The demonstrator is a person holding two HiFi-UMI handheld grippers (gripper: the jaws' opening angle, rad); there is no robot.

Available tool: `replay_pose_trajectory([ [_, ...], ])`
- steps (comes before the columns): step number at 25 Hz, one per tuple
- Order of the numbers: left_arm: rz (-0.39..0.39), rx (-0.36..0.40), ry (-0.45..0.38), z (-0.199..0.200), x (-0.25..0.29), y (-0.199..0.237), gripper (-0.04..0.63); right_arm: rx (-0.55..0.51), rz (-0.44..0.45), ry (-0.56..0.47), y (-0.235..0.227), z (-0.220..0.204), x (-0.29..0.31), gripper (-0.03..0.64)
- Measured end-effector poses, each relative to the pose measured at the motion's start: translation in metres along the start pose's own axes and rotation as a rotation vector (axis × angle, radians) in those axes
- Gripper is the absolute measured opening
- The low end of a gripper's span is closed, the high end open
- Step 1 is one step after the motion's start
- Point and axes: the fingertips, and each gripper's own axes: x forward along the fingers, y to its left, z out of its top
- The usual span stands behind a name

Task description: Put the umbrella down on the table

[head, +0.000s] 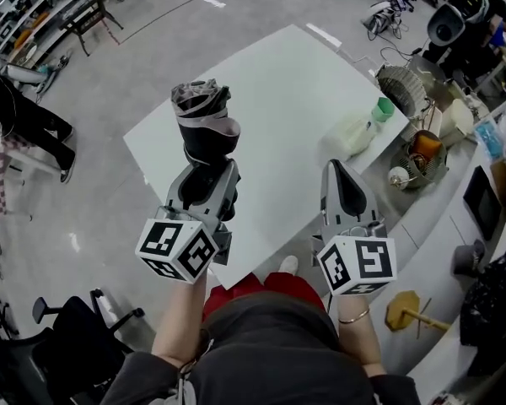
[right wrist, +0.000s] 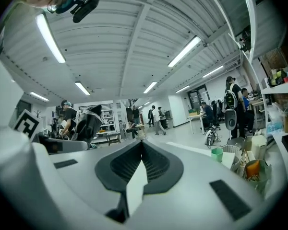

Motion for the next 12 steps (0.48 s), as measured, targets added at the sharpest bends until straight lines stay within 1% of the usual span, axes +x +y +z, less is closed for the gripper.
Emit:
replay_pose_trajectory([
  [6,0.096,-0.014,0.002,-0.005,-0.002,0.012,0.196,-0.007,0.064,0.03,-0.009,-0.005,0.014,0.018],
  [12,0.16,-0.022,0.0,-0.014,0.008,0.009,0.196,-0.018,0.119,0.052,-0.024,-0.012,0.025,0.018],
])
